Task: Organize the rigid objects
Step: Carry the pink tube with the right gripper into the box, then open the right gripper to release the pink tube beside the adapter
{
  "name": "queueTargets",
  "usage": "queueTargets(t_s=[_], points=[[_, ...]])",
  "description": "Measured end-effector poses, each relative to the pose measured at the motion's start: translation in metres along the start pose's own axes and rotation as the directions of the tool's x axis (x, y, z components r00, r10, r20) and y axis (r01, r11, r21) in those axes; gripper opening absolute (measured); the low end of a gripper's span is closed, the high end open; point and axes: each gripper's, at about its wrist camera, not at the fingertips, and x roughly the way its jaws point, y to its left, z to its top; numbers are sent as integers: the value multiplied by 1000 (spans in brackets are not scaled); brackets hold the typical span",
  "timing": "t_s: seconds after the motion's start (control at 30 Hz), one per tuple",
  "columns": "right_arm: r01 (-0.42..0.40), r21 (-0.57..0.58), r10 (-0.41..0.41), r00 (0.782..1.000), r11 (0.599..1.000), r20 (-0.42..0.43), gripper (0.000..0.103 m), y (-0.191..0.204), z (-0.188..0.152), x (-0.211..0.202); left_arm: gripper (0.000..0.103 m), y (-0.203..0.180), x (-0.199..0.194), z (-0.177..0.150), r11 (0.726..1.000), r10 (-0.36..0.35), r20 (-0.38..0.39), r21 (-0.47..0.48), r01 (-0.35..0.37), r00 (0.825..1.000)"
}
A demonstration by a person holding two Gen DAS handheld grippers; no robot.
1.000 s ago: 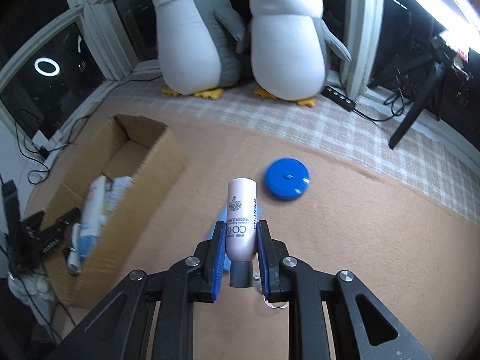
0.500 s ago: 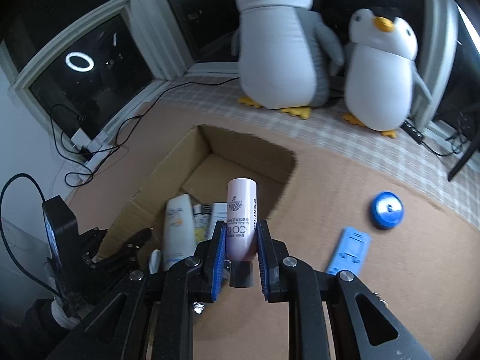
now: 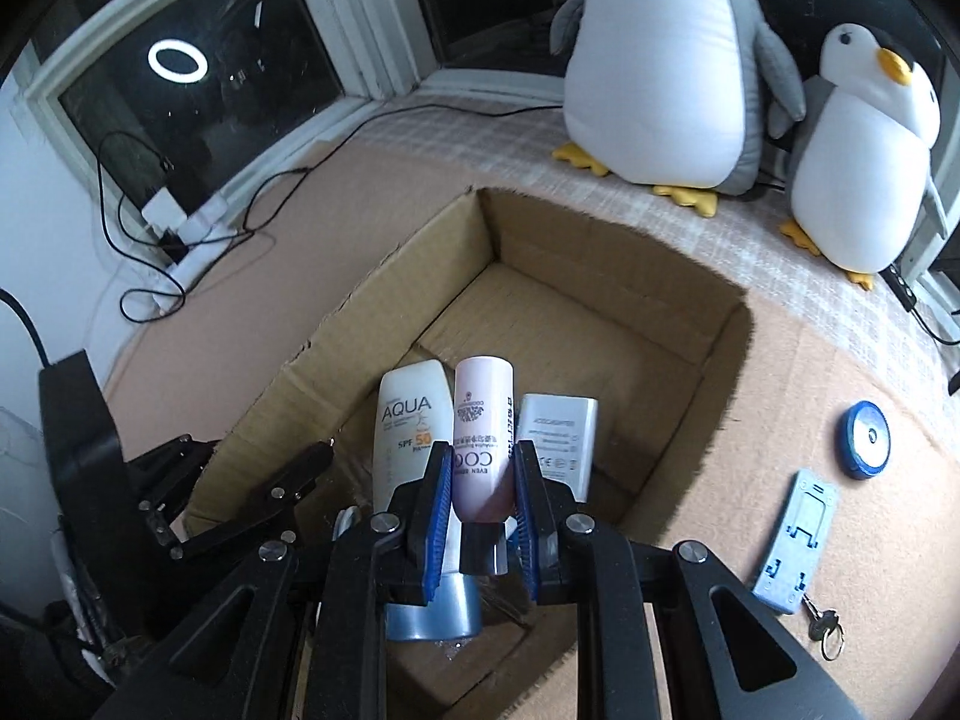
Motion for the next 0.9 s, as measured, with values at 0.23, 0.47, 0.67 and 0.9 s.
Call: queueTargets(t_s=[0.23, 0.47, 0.67, 0.9], points=[[20, -7, -20, 1000, 1000, -22, 18, 2, -2, 13, 29, 0, 0, 0, 1000, -1, 1, -3, 1, 1000], [22, -10, -22, 1000, 1000, -19, 18, 2, -2, 14, 29, 0, 0, -1, 1000, -1, 1, -3, 1, 1000], [19, -16, -19, 1000, 1000, 3, 36, 4, -1, 9, 29, 0, 0, -1, 1000, -1, 1, -3, 1, 1000], [27, -16, -26, 1000, 1000, 14, 38, 5, 1, 4, 29, 0, 0, -1, 1000, -1, 1, -3, 1, 1000]])
